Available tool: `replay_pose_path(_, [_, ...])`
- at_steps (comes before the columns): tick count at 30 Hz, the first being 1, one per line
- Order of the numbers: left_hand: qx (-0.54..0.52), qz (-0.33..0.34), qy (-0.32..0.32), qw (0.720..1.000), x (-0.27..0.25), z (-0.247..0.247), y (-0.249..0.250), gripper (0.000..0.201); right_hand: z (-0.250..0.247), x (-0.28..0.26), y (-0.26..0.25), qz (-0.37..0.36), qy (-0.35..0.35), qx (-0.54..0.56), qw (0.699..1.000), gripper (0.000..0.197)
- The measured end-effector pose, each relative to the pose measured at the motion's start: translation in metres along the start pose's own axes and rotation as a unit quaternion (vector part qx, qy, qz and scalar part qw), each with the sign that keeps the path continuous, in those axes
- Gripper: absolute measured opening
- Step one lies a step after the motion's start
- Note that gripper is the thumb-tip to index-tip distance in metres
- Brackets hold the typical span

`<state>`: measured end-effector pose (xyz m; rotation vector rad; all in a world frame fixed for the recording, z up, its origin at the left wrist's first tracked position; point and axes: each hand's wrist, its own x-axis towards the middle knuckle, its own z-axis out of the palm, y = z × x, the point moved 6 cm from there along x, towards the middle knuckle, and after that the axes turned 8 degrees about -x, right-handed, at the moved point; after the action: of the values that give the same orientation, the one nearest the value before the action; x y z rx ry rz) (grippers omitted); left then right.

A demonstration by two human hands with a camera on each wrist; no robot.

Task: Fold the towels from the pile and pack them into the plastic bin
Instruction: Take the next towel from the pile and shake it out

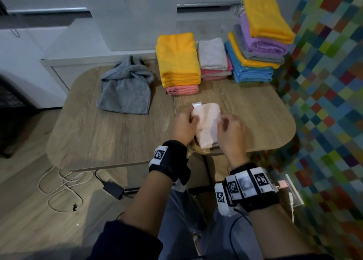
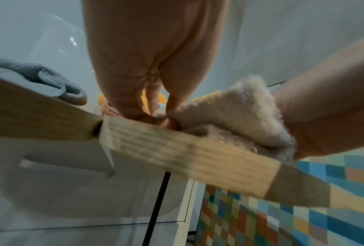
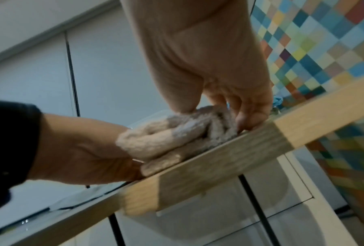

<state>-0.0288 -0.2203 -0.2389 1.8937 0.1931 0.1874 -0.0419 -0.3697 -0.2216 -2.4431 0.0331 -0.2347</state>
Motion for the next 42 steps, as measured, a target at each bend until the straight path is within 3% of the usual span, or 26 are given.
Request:
replay_pose_path(2, [0.078,0.007,0.025,0.997,0.001,0.003,-0.002,0.033,0.007,0.008,0.013,0.076,-0.07,-0.009,0.995,0.034])
replay_pose_path(5, [0.149,0.011,0.032,0.988,0.004,0.009,-0.001,0.045,0.011,0.017,0.013,0.1,-0.143,0.027,0.984,0.029])
replay_pose_path(7, [0.149,0.012,0.038,0.988,0.003,0.009,0.003,0.041,0.008,0.02,0.01,0.104,-0.173,0.065,0.977,0.03])
replay_pose_path(10, [-0.018,-0.036,0.035,0.999,0.003,0.008,0.007,0.042,0.0,0.028,0.001,0.128,-0.181,0.176,0.959,0.036])
replay_pose_path(13, [-0.232,-0.083,-0.017,0.969,0.015,0.017,0.017,0.061,-0.015,0.046,-0.01,0.141,-0.137,0.244,0.95,0.024])
replay_pose_path(15, [-0.284,-0.068,-0.058,0.955,0.027,0.017,0.034,0.054,-0.025,0.062,-0.022,0.118,-0.1,0.276,0.949,0.013])
replay_pose_path(19, [-0.342,-0.026,-0.072,0.936,0.058,0.007,0.069,0.041,-0.044,0.105,-0.044,0.062,-0.013,0.304,0.951,0.025])
replay_pose_path(25, [-0.181,0.182,-0.007,0.967,0.117,-0.007,0.122,0.016,-0.048,0.176,-0.071,0.011,0.053,0.265,0.963,0.046])
replay_pose_path(28, [-0.129,0.183,0.003,0.975,0.157,-0.004,0.122,0.038,-0.041,0.212,-0.089,-0.039,0.074,0.22,0.972,0.046])
replay_pose_path(32, [-0.045,0.166,-0.029,0.985,0.189,0.008,0.115,0.046,-0.025,0.248,-0.09,-0.045,0.08,0.157,0.983,0.043])
replay_pose_path(34, [0.065,0.126,-0.03,0.989,0.202,0.012,0.098,0.045,-0.01,0.261,-0.08,-0.039,0.053,0.098,0.993,0.043])
replay_pose_path(36, [0.214,0.104,-0.015,0.971,0.205,0.012,0.08,0.04,0.007,0.269,-0.068,-0.053,0.026,0.012,0.998,0.046])
replay_pose_path(40, [0.262,0.132,-0.025,0.956,0.207,0.02,0.065,0.039,0.019,0.27,-0.077,-0.17,0.089,-0.197,0.962,0.051])
replay_pose_path(42, [0.253,0.131,-0.025,0.958,0.208,0.021,0.063,0.042,0.036,0.268,-0.08,-0.23,0.029,-0.241,0.942,0.046])
